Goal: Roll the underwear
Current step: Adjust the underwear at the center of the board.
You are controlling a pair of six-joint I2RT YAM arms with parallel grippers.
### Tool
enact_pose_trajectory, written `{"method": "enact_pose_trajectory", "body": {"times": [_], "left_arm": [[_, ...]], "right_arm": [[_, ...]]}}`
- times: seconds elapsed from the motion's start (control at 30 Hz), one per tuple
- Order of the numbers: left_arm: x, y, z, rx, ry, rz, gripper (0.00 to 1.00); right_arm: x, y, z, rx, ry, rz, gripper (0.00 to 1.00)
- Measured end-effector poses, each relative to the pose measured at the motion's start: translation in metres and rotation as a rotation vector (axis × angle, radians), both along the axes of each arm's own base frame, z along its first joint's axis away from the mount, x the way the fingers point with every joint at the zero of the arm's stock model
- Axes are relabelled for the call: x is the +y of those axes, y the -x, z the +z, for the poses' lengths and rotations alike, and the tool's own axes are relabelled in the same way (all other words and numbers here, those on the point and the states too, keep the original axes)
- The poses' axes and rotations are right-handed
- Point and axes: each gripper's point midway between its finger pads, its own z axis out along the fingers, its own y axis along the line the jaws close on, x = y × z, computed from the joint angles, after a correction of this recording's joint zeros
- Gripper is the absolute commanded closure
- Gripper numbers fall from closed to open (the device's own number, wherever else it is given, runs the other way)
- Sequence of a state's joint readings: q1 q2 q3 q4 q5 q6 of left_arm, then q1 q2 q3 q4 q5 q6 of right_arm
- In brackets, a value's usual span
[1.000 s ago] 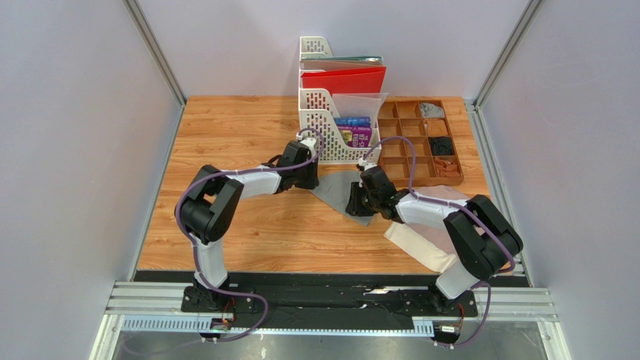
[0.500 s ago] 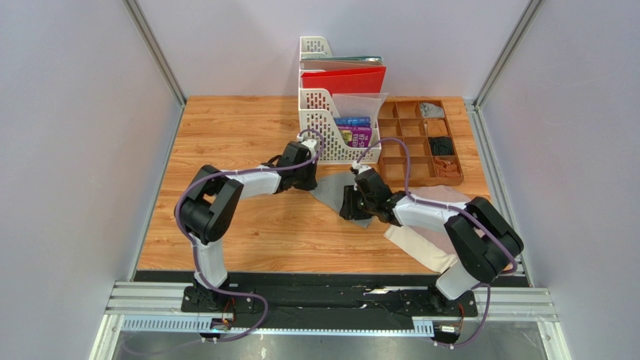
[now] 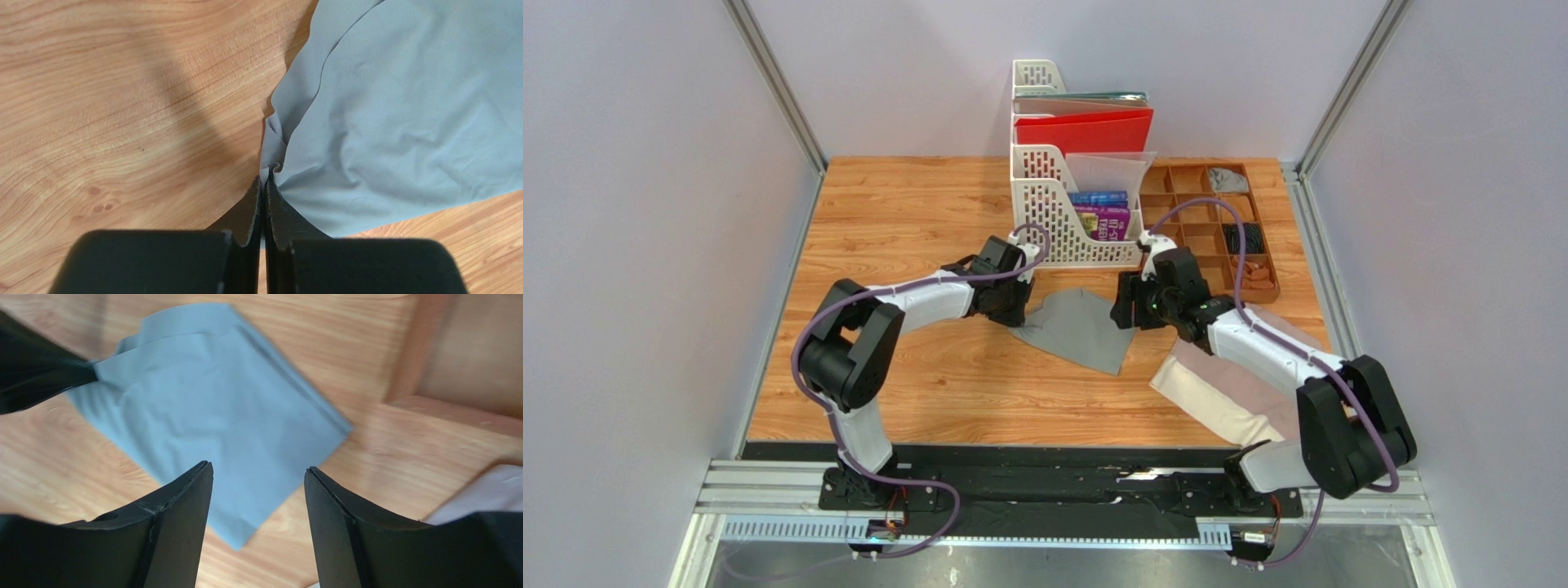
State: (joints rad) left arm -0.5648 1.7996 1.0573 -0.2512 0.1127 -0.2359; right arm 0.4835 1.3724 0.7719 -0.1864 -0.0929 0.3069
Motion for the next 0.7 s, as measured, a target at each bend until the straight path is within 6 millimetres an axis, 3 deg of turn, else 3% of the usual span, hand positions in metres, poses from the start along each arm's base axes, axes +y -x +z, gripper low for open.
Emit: {"method": "enact_pose_trajectory", "body": {"times": [0.1,0.23,0.43,0.7], "left_arm": [[0.003,0.002,0.000,0.006,-0.020,-0.011,1.00],[0.013,0.001,0.000,0.023,-0.069,-0.017,1.00],[0.020,-0.021,0.001,0.017,-0.124,-0.029,1.00],[0.028,-0.035,0.005,0.046,-0.187,-0.071,1.00]], "right_arm": [[-0.018,-0.013,-0.011,0.014,0.036,-0.013,0.40],[-0.026,-0.021,-0.028,0.048,0.071,-0.004,0.40],[-0.026,-0.026,-0.044,0.072,0.095,0.026,0.39],[-0.025,-0.035,-0.045,0.073,0.051,0.057,0.39]]}}
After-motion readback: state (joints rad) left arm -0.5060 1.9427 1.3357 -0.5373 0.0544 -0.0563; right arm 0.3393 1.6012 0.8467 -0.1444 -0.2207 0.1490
